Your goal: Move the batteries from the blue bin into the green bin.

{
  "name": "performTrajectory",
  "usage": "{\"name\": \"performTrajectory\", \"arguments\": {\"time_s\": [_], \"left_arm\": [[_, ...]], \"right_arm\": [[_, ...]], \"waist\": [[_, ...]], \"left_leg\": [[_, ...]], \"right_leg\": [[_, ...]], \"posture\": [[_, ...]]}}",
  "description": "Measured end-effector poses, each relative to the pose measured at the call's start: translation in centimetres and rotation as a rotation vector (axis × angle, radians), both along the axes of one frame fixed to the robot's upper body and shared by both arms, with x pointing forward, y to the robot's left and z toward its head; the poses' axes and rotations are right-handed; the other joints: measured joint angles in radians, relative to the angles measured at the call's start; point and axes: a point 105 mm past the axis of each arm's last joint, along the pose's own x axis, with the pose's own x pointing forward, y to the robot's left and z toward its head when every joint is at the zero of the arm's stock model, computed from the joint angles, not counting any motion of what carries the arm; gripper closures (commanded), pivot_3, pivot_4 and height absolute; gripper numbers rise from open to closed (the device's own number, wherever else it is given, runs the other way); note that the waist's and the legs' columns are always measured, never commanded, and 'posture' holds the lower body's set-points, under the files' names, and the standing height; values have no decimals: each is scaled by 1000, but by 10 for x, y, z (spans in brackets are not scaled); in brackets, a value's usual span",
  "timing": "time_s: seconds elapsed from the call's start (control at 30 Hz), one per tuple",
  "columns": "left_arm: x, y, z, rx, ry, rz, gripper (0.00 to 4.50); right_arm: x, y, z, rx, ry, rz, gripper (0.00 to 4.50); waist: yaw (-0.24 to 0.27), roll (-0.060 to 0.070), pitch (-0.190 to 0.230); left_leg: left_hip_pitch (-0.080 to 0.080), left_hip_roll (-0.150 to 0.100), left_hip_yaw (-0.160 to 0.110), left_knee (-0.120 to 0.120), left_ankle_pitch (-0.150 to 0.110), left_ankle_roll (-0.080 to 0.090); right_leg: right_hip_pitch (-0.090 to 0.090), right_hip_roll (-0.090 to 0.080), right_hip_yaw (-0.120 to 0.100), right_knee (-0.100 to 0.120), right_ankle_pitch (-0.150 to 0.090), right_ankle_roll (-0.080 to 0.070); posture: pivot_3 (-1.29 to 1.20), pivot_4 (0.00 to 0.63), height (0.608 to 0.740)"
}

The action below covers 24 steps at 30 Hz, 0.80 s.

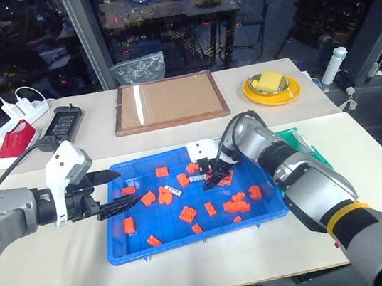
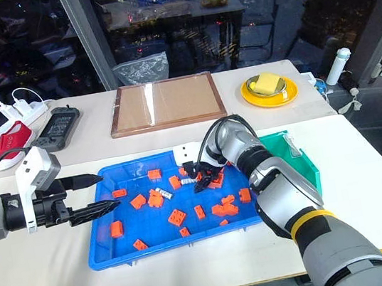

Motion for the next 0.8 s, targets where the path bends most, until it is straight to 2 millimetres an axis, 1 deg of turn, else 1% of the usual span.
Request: {"name": "performTrajectory", "arguments": {"time_s": [0.13, 0.23, 0.27, 0.47, 0.6, 0.7, 0.8], "left_arm": [[0, 0, 2, 2, -10, 1, 0], [0, -1, 2, 5, -14, 2, 0], [0, -1, 2, 6, -15, 3, 0], [0, -1, 2, 6, -17, 3, 0], [0, -1, 2, 5, -18, 3, 0], [-1, 2, -2, 12, -1, -1, 0], [-1, 7, -6, 38, 19, -4, 0]], "right_arm": [[1, 3, 0, 1, -12, 1, 2078], [0, 4, -1, 0, -6, 5, 2804], [0, 5, -1, -3, -3, 8, 3123], [-6, 6, -2, -3, 20, 41, 3152], [-10, 13, 2, 57, 31, 59, 3152], [-15, 16, 16, 142, 58, 65, 3152], [-18, 9, 39, 233, 58, 55, 3152]], "waist": [[1, 0, 0], [0, 0, 0], [0, 0, 0], [0, 0, 0], [0, 0, 0], [1, 0, 0], [4, 0, 0]], "left_leg": [[0, 0, 0, 0, 0, 0], [0, 0, 0, 0, 0, 0], [0, 0, 0, 0, 0, 0], [0, 0, 0, 0, 0, 0], [0, 0, 0, 0, 0, 0], [0, 0, -1, 0, 0, 0], [-1, 0, -1, 0, 0, -1]], "right_leg": [[0, 0, 0, 0, 0, 0], [0, 0, 0, 0, 0, 0], [0, 0, 0, 0, 0, 0], [0, 0, 0, 0, 0, 0], [0, 0, 0, 0, 0, 0], [0, 0, 0, 0, 0, 0], [0, 0, -1, 0, 0, 0]], "posture": [[0, 150, 736], [0, 150, 736], [0, 150, 736], [0, 150, 736], [0, 150, 736], [0, 150, 736], [0, 150, 736]]}}
